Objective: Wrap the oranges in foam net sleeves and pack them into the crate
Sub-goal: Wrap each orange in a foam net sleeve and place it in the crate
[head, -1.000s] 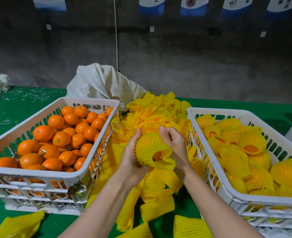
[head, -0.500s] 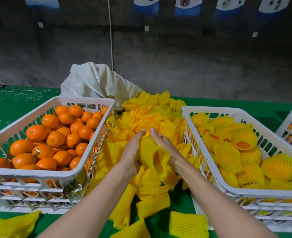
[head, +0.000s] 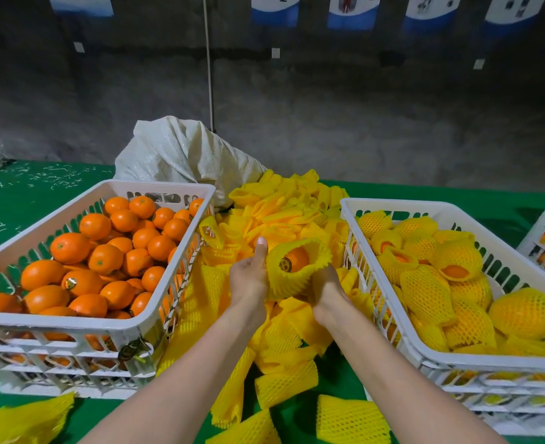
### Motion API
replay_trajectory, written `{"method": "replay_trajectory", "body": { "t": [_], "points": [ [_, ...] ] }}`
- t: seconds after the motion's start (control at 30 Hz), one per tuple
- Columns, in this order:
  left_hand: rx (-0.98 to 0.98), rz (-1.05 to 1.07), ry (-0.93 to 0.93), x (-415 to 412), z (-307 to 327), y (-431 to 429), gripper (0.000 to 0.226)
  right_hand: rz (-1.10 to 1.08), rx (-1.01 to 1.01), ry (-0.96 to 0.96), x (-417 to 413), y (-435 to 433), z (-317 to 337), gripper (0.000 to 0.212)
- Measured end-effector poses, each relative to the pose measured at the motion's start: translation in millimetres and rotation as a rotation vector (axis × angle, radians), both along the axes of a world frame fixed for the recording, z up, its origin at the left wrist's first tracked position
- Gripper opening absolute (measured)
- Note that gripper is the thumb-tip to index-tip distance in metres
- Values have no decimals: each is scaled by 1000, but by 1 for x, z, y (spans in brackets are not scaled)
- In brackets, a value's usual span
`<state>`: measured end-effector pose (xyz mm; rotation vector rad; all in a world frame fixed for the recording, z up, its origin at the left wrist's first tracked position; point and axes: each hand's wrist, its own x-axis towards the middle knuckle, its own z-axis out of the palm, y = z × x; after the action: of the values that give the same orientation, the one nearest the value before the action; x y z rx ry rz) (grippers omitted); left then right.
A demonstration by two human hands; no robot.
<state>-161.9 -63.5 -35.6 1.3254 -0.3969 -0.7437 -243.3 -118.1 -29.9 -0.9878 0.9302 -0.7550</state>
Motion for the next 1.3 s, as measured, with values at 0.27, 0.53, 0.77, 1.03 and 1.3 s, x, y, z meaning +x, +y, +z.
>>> {"method": "replay_trajectory", "body": {
  "t": [0.27,0.53,0.77,1.03,1.3],
  "points": [
    [-134,-160,-47,1,-6,-3,44,75,112,-209,-2,3,4,38],
    [-255,-142,-227,0,-3,-4,44,65,82,-243,-4,0,-1,33],
    [88,-368,-50,13,12,-1,47,178,-198,-220,-17,-6,1,36],
    [77,-613,304,7,19,0,46,-77,-940,105,-24,-6,-4,28],
    [98,-724,225,8,12,1,48,-64,-910,58,-28,-10,-3,43]
  ]
}}
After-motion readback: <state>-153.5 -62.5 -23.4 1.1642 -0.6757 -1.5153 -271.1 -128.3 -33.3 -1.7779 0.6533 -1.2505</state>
